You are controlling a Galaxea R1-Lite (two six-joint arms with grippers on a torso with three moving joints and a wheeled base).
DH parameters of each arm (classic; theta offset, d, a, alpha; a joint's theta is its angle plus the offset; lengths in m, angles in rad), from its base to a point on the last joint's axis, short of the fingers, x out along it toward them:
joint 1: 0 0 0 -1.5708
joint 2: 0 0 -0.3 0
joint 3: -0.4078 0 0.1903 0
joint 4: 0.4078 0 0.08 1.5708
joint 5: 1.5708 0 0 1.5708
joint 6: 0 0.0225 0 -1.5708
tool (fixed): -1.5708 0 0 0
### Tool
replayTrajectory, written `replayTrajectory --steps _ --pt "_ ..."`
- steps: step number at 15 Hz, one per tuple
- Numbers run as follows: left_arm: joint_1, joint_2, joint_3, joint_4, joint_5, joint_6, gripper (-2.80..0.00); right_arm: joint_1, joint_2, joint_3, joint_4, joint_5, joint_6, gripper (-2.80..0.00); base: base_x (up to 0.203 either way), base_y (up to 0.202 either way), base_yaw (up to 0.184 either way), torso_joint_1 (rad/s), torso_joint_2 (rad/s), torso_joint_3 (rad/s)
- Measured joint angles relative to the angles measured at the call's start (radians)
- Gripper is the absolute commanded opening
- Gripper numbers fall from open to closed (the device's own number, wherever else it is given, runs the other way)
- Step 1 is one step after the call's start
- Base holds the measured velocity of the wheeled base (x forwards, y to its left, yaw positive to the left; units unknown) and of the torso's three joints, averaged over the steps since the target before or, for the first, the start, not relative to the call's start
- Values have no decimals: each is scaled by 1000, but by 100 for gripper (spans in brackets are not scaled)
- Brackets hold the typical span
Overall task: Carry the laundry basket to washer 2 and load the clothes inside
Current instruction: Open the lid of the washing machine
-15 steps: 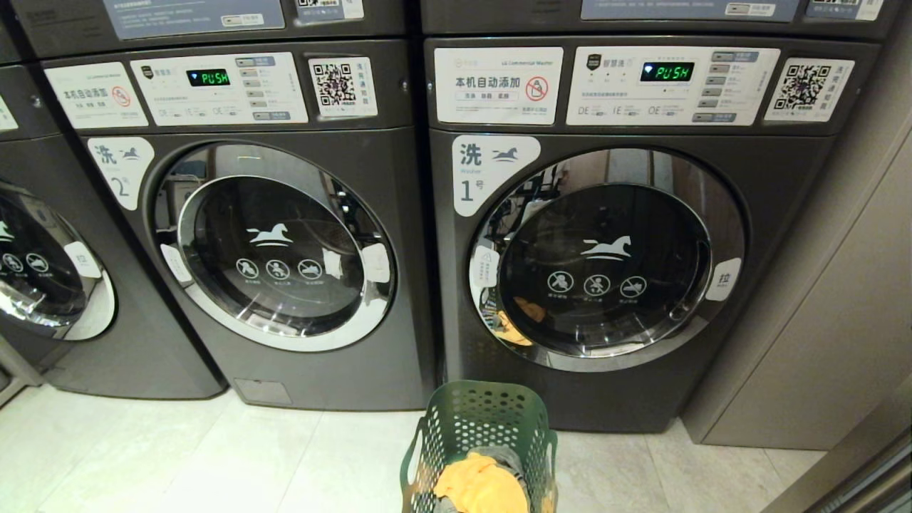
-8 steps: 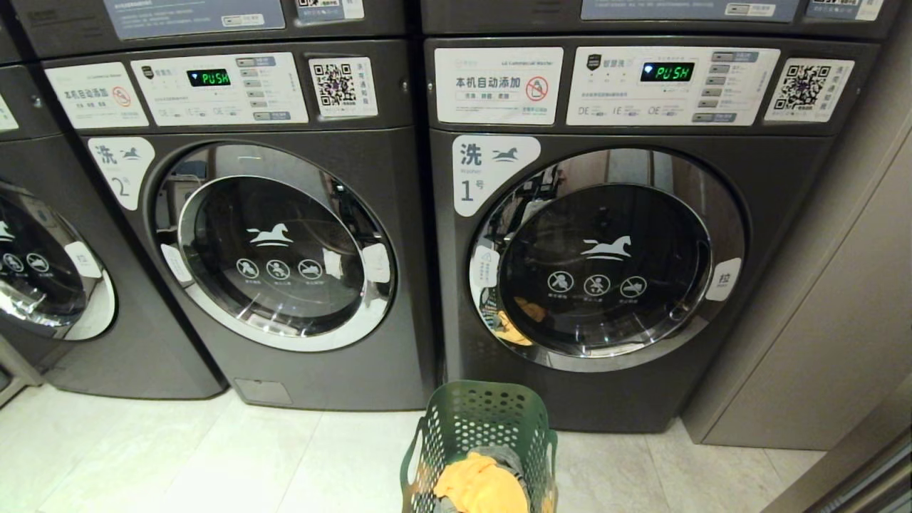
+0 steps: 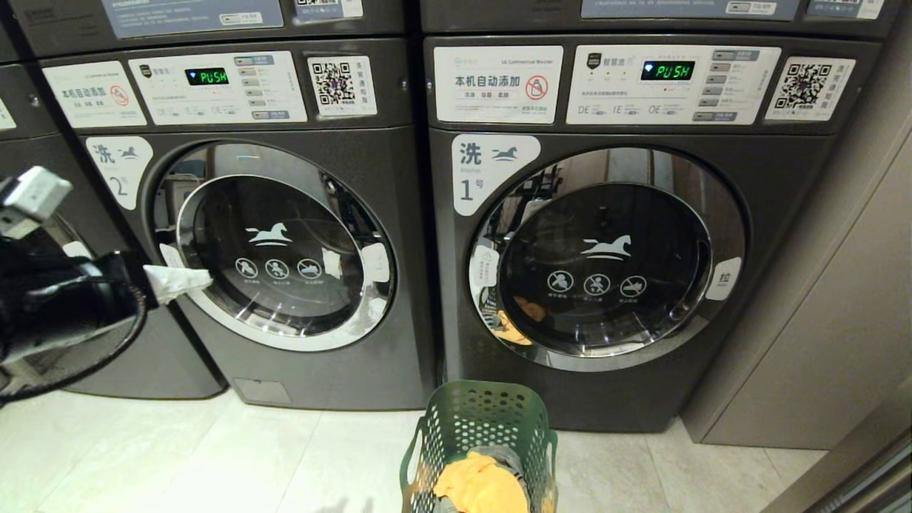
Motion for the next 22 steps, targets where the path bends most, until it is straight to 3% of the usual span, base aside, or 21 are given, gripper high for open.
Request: replayTrajectory --steps 4,7,10,15,18,22 --pt "31 227 43 -297 -168 159 0 0 0 0 0 0 0 -280 0 0 0 0 0 0" --pt "38 438 60 -573 -253 255 0 0 0 0 0 0 -1 -280 0 0 0 0 0 0" --pt "59 660 -14 -810 -328 373 0 0 0 0 0 0 0 -280 0 0 0 0 0 0" --pt "87 935 -275 -881 -356 541 0 0 0 0 0 0 0 -280 0 0 0 0 0 0" --pt "70 1036 -387 -885 -427 513 0 0 0 0 0 0 0 -280 0 0 0 0 0 0" --pt "26 1112 -509 -906 -450 381 0 0 0 0 0 0 0 -280 0 0 0 0 0 0"
